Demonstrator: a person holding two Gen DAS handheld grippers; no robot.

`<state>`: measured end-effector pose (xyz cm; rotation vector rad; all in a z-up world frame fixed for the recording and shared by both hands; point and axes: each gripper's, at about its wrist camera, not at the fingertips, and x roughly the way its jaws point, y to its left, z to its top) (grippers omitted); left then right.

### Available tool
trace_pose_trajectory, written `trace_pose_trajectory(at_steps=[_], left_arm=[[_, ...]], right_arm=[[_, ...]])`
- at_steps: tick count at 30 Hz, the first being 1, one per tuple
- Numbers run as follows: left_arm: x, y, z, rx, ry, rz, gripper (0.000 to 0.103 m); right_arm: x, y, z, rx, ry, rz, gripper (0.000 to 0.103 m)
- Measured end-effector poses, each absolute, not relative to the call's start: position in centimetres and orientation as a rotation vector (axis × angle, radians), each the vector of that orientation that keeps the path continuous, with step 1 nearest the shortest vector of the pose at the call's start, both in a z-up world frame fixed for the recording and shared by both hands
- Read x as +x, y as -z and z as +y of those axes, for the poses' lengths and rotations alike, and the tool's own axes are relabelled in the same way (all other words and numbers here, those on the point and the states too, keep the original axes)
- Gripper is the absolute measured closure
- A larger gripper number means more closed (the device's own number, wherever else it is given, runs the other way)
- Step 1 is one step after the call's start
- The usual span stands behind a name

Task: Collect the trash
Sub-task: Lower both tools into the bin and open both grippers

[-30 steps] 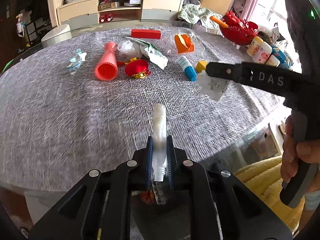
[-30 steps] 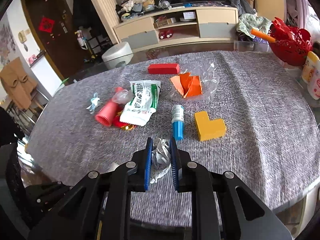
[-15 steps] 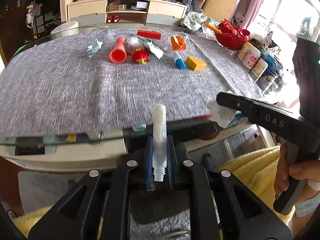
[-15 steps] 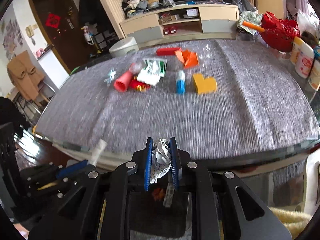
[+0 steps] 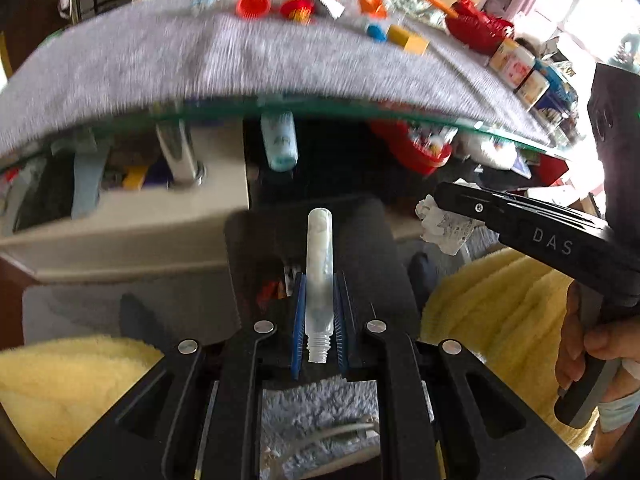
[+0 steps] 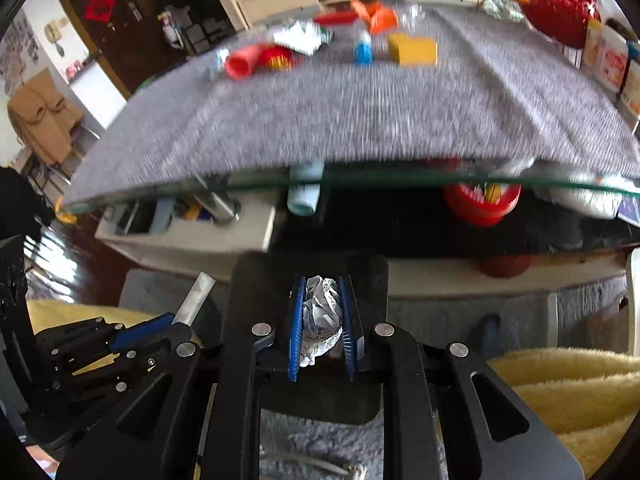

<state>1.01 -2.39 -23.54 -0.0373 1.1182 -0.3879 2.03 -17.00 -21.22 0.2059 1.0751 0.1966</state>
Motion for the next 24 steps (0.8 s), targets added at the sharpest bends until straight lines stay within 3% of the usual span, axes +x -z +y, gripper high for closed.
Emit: trace_pose_trajectory(at_steps=[7, 17, 21, 24], left_arm=[[0.9, 26.2, -2.2, -0.057, 0.393, 1.187, 0.091], [1.2, 26.8, -2.4, -0.072, 0.402, 1.211, 0.089], [1.3, 26.7, -2.2, -0.066, 0.386, 1.203, 0.073], [1.4, 26.4, -2.0, -0.051, 0.365, 1.192, 0.071]], right_arm=[[1.9, 24.5, -16.9, 0.25, -0.193, 1.149, 0.085], [2.4, 24.8, -16.8, 0.281, -0.196, 1.165, 0.081], [2.4, 24.9, -16.9, 0.29, -0.187, 1.165, 0.058], [2.5, 24.7, -17.2, 0.289, -0.171, 1.156, 0.046]])
